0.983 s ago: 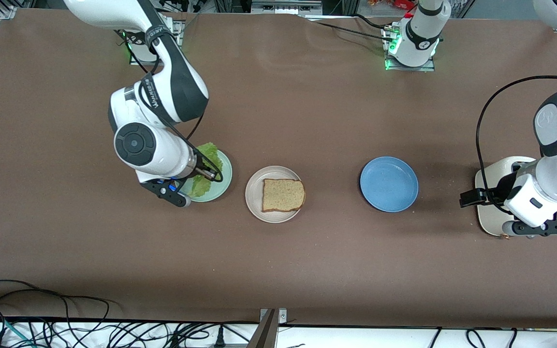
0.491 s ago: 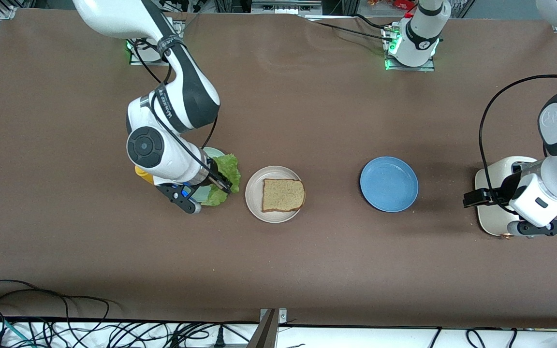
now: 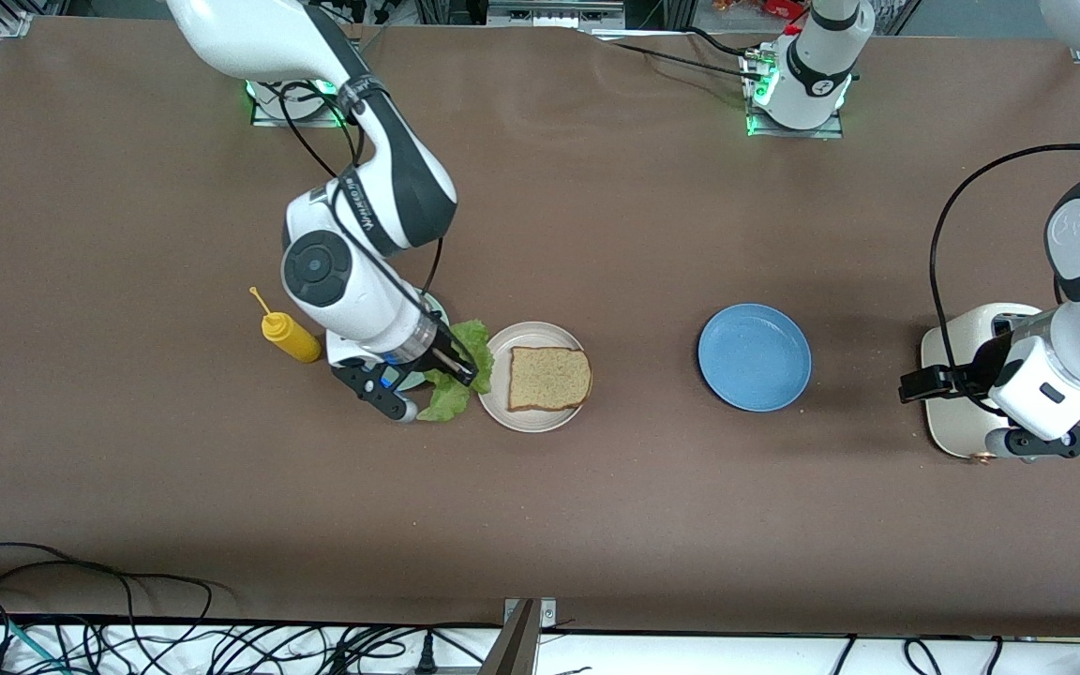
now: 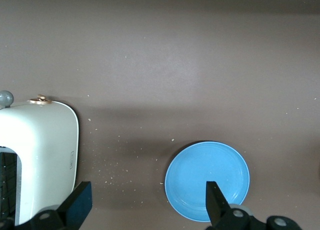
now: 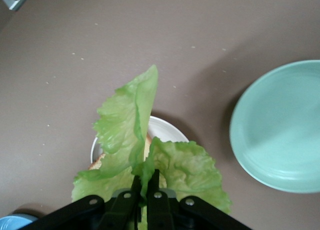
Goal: Make sandwich on beige plate with both arms
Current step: 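Carry the lettuce with the right gripper over the beige plate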
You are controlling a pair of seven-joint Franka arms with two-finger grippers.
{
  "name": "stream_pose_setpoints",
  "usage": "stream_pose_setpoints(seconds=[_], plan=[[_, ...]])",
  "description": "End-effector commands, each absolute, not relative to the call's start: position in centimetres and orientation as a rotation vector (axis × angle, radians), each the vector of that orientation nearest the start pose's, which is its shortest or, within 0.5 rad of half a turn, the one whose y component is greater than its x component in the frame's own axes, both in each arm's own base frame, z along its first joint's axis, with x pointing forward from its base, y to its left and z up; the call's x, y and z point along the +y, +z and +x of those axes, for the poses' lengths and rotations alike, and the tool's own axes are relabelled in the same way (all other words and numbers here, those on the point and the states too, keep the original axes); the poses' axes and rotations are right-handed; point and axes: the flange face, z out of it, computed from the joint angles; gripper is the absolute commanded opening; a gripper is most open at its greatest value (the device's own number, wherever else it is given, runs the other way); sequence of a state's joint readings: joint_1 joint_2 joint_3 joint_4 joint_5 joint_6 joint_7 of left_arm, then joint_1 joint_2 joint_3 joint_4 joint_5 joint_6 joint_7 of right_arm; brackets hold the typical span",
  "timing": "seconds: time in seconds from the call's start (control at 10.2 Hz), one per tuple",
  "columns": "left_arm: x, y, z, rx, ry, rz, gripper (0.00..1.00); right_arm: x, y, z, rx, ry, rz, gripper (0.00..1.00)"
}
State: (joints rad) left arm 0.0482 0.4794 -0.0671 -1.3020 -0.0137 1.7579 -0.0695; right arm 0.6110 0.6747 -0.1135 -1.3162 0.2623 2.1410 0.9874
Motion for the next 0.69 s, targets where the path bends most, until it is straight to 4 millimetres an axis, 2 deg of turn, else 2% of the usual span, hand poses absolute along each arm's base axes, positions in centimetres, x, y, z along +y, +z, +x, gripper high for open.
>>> stream_pose_setpoints(seconds=[0.0, 0.2, 0.29, 0.59], plan=[[-0.2, 48.6, 69.2, -0.073, 0.011, -3.152, 1.00, 40.3, 34.8, 65.2, 0.776, -0.161, -2.781, 0.00], [-0.3, 48.4, 69.2, -0.069, 0.014, -3.153, 1.00, 43.1, 32.8, 64.3, 0.727, -0.228, -2.750, 0.00], [-0.2, 48.4, 69.2, -0.071, 0.014, -3.153, 1.00, 44.7, 31.6, 63.2, 0.701, -0.207, -2.764, 0.00], [0.3, 48.6, 69.2, -0.082, 0.009, -3.149, 1.00, 47.0, 28.0, 60.6, 0.671, -0.124, -2.823, 0.00]])
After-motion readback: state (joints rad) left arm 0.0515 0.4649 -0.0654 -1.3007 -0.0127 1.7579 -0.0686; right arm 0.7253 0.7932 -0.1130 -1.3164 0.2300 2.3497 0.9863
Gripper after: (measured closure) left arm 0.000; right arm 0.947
